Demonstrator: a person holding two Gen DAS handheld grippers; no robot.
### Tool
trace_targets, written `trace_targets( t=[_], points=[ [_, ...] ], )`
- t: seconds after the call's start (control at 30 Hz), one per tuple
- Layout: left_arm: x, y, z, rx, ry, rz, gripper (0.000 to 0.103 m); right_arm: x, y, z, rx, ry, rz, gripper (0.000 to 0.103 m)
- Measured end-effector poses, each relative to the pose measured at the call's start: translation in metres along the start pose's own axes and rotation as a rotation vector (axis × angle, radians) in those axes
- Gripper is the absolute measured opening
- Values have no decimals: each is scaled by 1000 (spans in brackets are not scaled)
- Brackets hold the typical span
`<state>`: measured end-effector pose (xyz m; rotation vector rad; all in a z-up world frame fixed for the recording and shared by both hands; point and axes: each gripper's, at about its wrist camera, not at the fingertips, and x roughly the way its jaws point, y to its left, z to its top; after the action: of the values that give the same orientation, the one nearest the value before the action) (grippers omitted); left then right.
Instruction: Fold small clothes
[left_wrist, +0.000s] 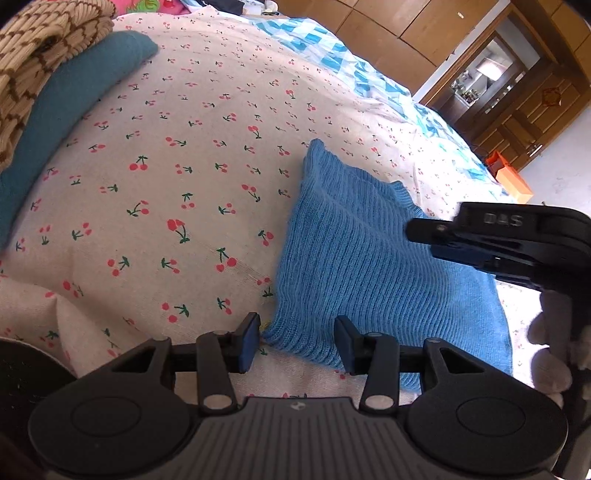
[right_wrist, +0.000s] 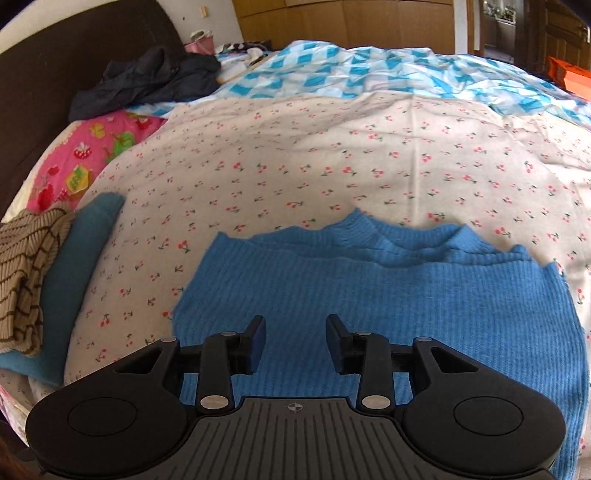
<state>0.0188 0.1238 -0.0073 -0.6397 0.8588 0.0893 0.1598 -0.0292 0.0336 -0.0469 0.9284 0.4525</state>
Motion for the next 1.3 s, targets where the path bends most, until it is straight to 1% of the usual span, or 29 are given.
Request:
trace_targets(
  t=[0.13,0.3,0.53,0.63,0.7,0.83,0.9,1.0,1.03,1.07,1.13,1.2,1.3],
  points=[
    [0,5,2,-25,10,-23,48,11,7,4,-5,27,6,36],
    [1,5,1,-25,15,-28,49,21,7,5,28,52,23,36],
    [-3,5,-1,-26,19,-29,49,20,7,8,38,53,29,36],
    [-16,5,-6,-37,-9,-28,50,16,7,11,44,46,44,36],
    [-20,4,-11,-38,-19,-17,51,14,9,15,39,43,57,41],
    [-18,5,-11,-46,-6,-15,51,19,22,26,-1,52,64,41],
    [-15,7,-10,-60,6,-27,51,26,32,30,-24,64,69,41],
    [-13,8,-10,-63,16,-37,52,40,46,36,-32,102,92,44],
    [-12,8,-10,-59,18,-38,52,46,53,38,-44,120,84,49],
    [-12,7,-10,-51,21,-40,52,51,59,39,-60,133,70,51],
    [-10,5,-11,-36,30,-44,52,64,73,41,-111,164,22,52],
    [-8,4,-12,-33,40,-51,52,78,85,43,-164,212,-33,55],
    [-7,6,-11,-41,51,-62,52,99,96,40,-255,256,-108,56]
  ],
)
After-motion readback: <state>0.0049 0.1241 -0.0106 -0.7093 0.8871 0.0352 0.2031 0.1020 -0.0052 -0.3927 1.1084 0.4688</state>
